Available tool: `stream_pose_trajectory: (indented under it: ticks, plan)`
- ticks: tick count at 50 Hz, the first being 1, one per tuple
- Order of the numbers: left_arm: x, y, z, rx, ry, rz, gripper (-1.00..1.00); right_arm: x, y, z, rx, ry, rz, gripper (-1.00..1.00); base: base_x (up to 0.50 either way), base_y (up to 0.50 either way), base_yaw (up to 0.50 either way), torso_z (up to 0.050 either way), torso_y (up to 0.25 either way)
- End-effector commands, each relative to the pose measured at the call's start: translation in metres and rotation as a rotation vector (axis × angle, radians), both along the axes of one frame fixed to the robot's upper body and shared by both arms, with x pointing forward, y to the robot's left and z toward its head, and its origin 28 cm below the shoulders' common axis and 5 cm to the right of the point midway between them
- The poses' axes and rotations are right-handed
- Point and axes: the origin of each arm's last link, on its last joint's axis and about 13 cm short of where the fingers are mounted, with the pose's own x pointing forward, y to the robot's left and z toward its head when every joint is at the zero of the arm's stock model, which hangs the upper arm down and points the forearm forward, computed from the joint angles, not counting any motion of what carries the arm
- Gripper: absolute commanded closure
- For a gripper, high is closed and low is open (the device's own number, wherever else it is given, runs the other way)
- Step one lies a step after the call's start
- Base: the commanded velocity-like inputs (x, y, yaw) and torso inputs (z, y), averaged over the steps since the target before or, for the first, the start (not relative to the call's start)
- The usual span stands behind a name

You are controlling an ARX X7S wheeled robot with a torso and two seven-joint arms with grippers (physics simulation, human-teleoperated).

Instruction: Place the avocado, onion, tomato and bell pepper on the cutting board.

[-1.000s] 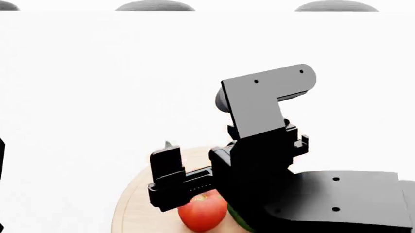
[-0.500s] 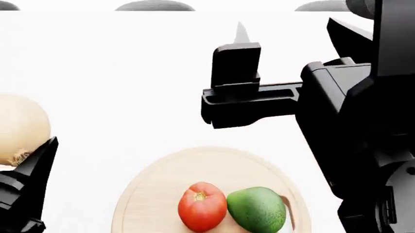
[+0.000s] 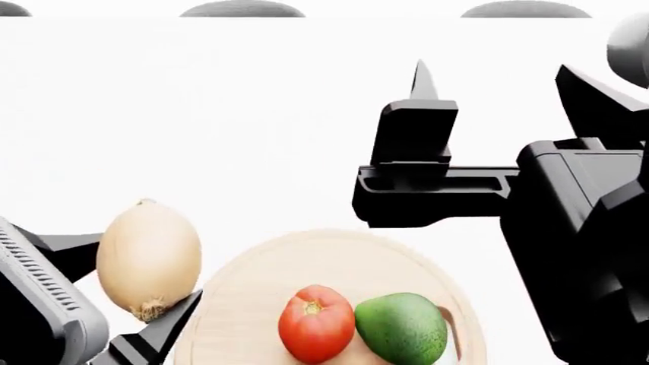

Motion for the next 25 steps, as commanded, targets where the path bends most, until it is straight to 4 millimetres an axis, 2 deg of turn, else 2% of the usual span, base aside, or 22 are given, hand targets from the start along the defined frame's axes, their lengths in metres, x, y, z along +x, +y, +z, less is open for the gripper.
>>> stream_pose_trajectory:
  ticks: [1,25]
  plan:
    - [0.011,-0.014,-0.007,0.052,0.040,-0.086,1.00,-0.007,-0.004,-0.005,0.015,0.013,-0.018,-1.00,0.00,0.00,0.00,0.000,0.000]
    - [0.024,-0.019,-0.048,0.096,0.175,-0.103,1.00,-0.019,-0.002,-0.009,0.028,0.043,-0.034,-1.00,0.00,0.00,0.00,0.000,0.000]
